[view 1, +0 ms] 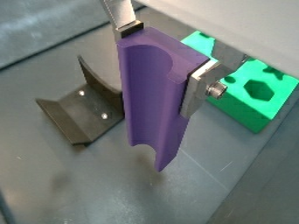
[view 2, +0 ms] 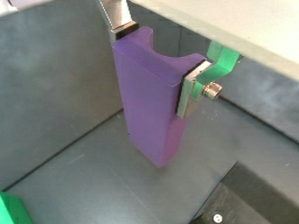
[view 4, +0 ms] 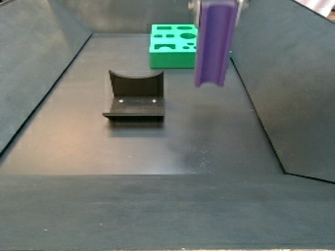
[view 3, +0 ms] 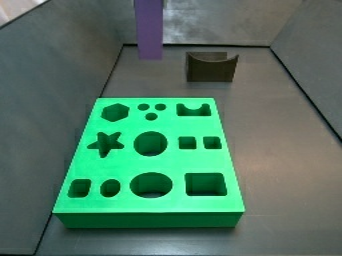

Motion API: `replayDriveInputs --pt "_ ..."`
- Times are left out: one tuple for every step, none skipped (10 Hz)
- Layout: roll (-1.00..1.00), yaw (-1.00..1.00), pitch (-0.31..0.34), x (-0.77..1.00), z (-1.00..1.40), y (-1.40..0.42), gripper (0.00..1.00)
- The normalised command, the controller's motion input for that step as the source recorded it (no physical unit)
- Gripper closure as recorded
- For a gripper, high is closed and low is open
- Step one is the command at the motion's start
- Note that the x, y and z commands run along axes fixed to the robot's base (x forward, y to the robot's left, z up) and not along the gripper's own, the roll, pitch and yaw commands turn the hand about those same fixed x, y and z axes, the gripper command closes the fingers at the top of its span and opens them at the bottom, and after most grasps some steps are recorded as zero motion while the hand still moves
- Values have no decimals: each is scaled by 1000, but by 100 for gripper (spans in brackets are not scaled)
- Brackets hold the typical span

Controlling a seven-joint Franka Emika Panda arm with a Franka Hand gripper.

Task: Pick up the arch object. Move up. Place the arch object on the fixture. Regrasp the arch object. Rotate the arch object. Move to above the board. Insert the arch object.
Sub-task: Rotate the arch object.

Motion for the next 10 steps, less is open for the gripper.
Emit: replayDriveInputs --pt "-182 -53 -65 8 -1000 20 100" --pt "-179 -52 -64 14 -889 24 100" --pt "-178 -52 -61 16 -712 24 100" --pt "-177 -52 -61 16 -484 25 100" --pt "-176 -52 -61 12 -314 25 100" --pt "-177 -52 -47 -7 -228 20 100" --pt "-177 -52 -47 -7 -228 20 100" --pt "-178 -52 -43 -15 -230 19 100" --pt "-178 -52 -43 -13 -228 18 100" --pt "-178 -52 -42 -13 -228 17 100"
